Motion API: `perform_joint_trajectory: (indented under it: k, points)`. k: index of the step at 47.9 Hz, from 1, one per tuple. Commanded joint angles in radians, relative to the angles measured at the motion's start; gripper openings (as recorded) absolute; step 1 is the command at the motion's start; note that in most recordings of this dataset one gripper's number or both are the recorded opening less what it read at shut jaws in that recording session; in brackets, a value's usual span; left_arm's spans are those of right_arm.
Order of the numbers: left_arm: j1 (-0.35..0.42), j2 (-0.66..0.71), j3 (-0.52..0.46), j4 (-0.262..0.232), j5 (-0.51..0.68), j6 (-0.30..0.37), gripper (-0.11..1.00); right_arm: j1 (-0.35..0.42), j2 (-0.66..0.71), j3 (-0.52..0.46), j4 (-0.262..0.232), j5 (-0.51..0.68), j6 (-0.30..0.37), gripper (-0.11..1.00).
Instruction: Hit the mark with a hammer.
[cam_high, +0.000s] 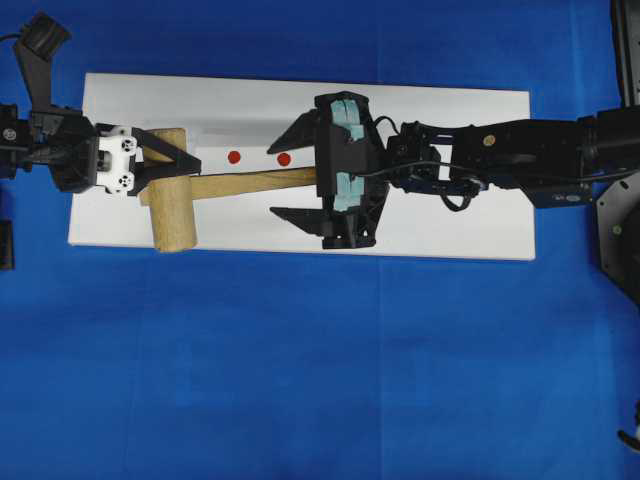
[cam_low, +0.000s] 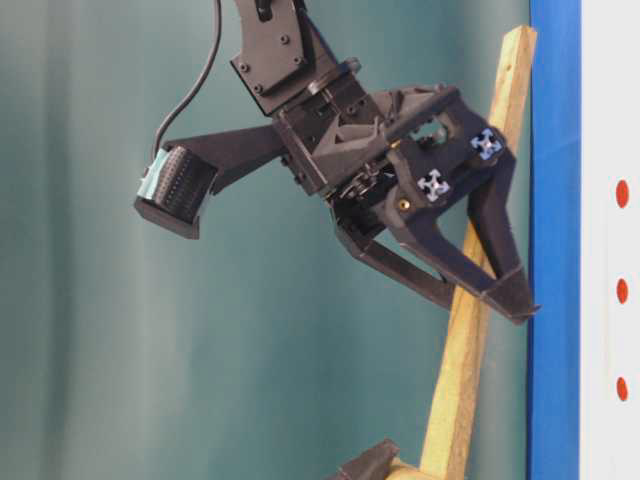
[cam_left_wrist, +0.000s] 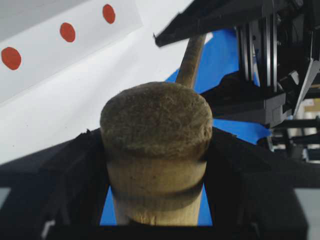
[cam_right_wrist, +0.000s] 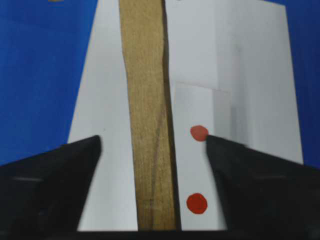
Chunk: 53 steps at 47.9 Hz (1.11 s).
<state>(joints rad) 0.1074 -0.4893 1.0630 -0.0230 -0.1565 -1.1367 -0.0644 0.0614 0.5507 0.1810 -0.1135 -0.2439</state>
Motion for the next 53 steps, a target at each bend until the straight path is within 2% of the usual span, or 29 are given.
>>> perform_joint_trajectory:
  k: [1,8,11,27,47,49,53]
  points:
    - [-0.003,-0.011,-0.031,0.002,-0.011,-0.002,0.47,0.003,-0.014,-0.023,-0.014,0.000,0.000,0.58]
    - [-0.003,-0.009,-0.032,0.002,-0.011,0.002,0.47,0.009,-0.014,-0.021,-0.038,0.012,0.000,0.17]
    - [-0.003,-0.009,-0.032,0.002,-0.014,0.003,0.47,0.012,-0.014,-0.023,-0.046,0.012,0.000,0.08]
    - [0.000,-0.021,-0.031,0.002,-0.058,0.003,0.47,0.012,-0.014,-0.023,-0.048,0.012,0.008,0.08]
    - [0.025,-0.038,-0.020,0.003,-0.041,0.011,0.48,0.012,-0.015,-0.020,-0.048,0.014,0.011,0.08]
    - [0.025,-0.038,-0.020,0.002,-0.041,0.011,0.56,0.012,-0.014,-0.020,-0.048,0.014,0.012,0.08]
    - [0.025,-0.038,-0.020,0.002,-0.041,0.009,0.80,0.014,-0.014,-0.020,-0.048,0.014,0.014,0.08]
